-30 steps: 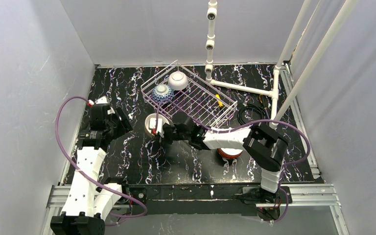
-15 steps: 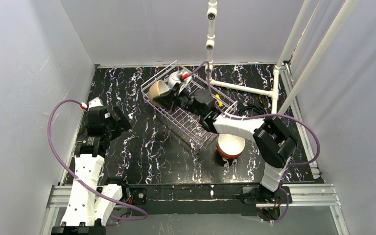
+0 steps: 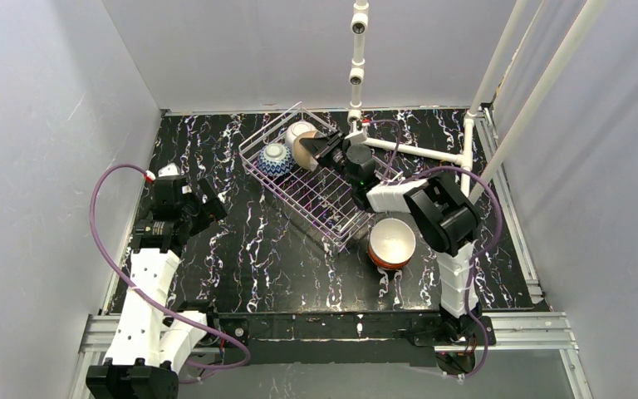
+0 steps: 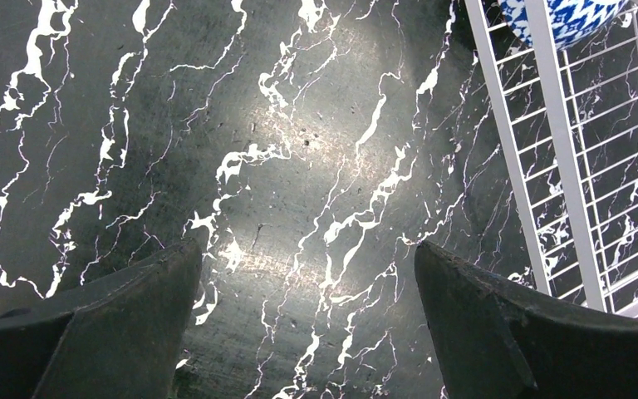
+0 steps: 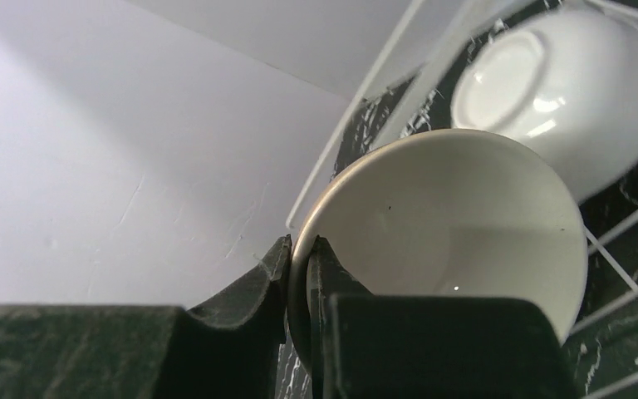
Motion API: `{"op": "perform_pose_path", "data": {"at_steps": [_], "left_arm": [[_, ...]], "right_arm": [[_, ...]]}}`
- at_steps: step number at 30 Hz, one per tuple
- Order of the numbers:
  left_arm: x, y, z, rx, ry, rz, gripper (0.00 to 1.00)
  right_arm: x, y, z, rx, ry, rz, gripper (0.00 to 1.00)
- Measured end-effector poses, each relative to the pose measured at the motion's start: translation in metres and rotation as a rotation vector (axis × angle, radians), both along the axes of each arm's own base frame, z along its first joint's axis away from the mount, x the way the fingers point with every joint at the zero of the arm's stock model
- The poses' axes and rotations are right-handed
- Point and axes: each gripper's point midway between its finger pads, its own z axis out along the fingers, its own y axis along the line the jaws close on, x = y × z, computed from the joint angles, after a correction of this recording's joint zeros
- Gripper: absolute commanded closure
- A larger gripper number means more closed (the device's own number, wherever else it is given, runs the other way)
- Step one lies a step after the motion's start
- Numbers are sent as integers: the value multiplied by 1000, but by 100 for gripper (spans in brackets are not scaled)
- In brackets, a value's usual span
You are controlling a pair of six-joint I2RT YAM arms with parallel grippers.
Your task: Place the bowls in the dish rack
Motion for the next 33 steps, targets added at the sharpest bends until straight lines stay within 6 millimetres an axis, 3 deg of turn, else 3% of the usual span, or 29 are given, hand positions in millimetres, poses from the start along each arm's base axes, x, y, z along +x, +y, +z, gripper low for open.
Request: {"op": "perform_pose_path", "data": {"at_steps": [3, 5, 20, 26, 33], "left_arm": [[0, -1, 0, -6, 2, -5, 2], [2, -2, -2, -10, 7, -10, 2], [5, -11, -9, -43, 36, -46, 2], [8, -13, -7, -51, 25, -57, 2], [8, -15, -7, -57, 22, -63, 2]], "right_arm": [[3, 4, -25, 17, 77, -11, 99], [4, 4, -30, 33, 107, -26, 99], [24, -12, -19, 174, 172, -201, 99], [37, -7, -15, 208, 161, -231, 99], [38, -8, -18, 207, 164, -246, 99]]}}
